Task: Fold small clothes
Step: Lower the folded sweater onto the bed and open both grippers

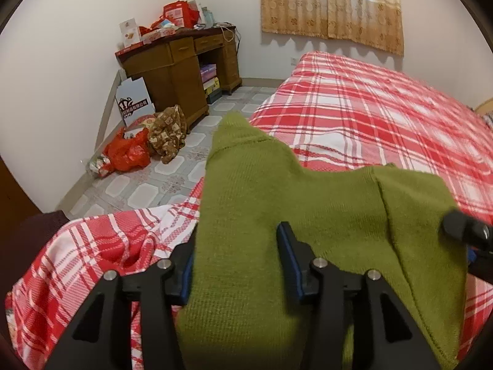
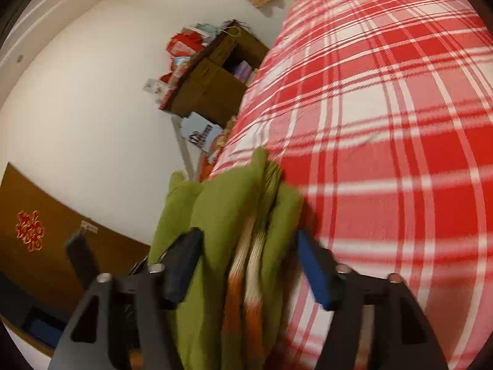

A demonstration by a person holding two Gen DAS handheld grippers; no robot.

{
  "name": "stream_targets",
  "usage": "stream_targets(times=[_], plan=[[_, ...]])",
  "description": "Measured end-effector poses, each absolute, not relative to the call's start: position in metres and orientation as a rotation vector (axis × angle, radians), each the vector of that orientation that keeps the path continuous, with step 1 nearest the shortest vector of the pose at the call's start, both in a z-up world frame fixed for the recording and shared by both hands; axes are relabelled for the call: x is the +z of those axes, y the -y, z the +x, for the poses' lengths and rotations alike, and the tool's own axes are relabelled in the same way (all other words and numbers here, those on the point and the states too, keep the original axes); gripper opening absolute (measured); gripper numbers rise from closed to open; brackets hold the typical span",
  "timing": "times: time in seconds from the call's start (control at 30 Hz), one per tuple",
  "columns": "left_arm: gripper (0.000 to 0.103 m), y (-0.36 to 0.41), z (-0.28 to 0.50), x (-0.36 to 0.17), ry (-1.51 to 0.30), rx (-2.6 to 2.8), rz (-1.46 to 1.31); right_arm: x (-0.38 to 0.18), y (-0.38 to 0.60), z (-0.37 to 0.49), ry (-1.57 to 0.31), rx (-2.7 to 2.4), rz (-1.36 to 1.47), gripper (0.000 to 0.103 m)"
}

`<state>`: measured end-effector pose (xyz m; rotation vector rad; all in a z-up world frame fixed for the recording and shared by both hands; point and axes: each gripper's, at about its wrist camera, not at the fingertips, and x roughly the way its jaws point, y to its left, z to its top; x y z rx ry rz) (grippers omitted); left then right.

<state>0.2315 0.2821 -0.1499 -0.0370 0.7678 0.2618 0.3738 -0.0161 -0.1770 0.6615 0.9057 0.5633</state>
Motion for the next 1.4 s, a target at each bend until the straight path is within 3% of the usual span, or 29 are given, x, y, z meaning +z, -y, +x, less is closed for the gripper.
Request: stream_targets(times=[0.13,0.2,0.27,0.37,0.53,0.63,0.83,1.1,1.4], plan=[[0.059,-0.286,0.232,-0.150,-0.765,0.288,-0.058,-0.184,-0.012,0.402,-0.980,0.669,0.633,0.066],[0.060,-0.284,0.233,-0.151,-0.766,0.299,-0.046,-0.176,-0.037,0.404,-0.977,0.643,0.455,0.039],[0.062,-0.284,0.235,-0.151,-0.767,0.318,-0.040,-0.162,-0.051,0.401,-0.929,0.641,0.331,0.030],[0.072,-0.287,0.235,-0.149,-0.766,0.343,-0.059,-0.138,-0.057,0.392,-0.795,0.635,0.218,0.027],[0.075,-0.284,0.240,-0.151,-0.781,0.341,-0.060,-0.160,-0.064,0.396,-0.762,0.505,0.067,0.026],[0.075,-0.281,0.245,-0.155,-0.797,0.324,-0.050,-0.175,-0.048,0.407,-0.804,0.519,0.144,0.026],[0.077,-0.286,0.242,-0.154,-0.784,0.306,-0.083,-0.164,-0.041,0.402,-0.780,0.482,0.129,0.034],[0.077,-0.281,0.226,-0.143,-0.779,0.322,-0.046,-0.108,-0.040,0.293,-0.599,0.429,-0.020,0.034],[0.077,-0.271,0.158,-0.130,-0.777,0.369,0.016,-0.130,-0.065,0.219,-0.645,0.493,-0.074,0.034]])
